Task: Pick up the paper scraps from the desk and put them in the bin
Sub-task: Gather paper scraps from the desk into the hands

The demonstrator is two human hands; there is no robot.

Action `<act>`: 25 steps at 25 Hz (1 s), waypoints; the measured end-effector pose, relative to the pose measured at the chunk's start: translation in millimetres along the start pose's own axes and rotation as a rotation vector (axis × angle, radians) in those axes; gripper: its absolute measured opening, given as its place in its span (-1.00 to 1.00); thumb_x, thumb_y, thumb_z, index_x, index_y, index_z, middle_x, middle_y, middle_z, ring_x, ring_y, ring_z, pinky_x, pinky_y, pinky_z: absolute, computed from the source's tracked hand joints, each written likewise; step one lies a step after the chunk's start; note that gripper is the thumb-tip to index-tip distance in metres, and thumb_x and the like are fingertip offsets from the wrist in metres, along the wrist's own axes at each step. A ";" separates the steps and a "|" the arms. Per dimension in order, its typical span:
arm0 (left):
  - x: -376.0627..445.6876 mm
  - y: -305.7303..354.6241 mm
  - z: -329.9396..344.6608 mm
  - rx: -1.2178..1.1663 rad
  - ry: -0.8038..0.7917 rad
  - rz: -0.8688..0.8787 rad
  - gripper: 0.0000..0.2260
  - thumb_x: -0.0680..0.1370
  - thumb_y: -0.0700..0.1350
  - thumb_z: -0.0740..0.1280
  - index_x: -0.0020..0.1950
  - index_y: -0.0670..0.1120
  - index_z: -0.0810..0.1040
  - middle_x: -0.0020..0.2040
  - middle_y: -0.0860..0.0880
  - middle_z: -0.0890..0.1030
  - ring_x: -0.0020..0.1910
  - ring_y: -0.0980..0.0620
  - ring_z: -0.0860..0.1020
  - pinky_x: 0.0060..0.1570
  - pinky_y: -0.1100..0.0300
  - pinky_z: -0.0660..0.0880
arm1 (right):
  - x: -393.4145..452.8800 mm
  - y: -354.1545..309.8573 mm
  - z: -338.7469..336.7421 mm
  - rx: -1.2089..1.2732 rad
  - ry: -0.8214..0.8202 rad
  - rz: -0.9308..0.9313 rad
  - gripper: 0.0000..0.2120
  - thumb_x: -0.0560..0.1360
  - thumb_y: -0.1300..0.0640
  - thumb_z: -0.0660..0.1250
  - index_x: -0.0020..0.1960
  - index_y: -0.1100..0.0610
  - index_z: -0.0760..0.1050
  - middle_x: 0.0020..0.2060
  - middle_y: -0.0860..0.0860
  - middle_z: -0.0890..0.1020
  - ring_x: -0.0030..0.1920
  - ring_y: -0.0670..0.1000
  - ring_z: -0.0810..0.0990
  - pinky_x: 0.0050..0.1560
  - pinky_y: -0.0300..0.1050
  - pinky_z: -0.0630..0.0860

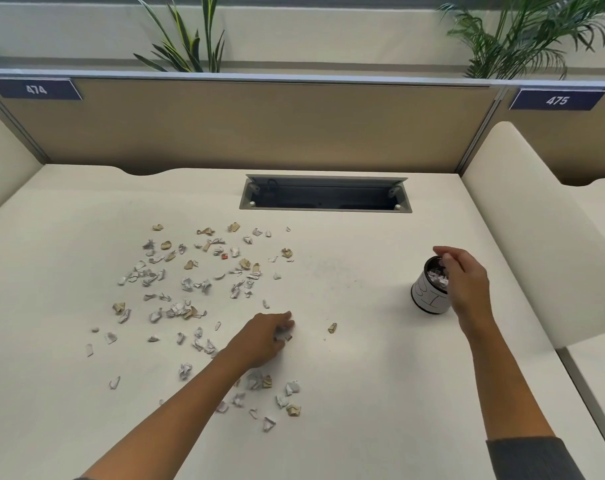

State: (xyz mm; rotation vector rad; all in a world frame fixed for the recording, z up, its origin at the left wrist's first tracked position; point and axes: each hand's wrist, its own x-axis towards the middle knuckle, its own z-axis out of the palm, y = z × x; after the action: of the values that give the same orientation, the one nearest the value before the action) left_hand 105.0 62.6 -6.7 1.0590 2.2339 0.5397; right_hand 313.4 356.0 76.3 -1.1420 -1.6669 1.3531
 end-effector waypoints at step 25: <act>-47.2 -25.1 9.0 0.252 0.000 0.274 -0.58 0.63 -0.05 0.19 0.50 -0.03 0.34 0.55 0.07 0.25 0.55 0.12 0.15 0.43 0.22 0.20 | -176.5 73.0 112.0 -0.617 -1.008 -0.276 -0.47 0.43 -0.24 0.41 0.31 -0.05 0.44 0.22 -0.23 0.34 0.11 -0.28 0.44 0.15 -0.31 0.47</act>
State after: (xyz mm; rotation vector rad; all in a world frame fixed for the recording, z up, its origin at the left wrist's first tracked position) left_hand 120.8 11.0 -11.6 1.5080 2.2112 0.3748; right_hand 292.2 156.2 -16.7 -0.4377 -2.9815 1.3437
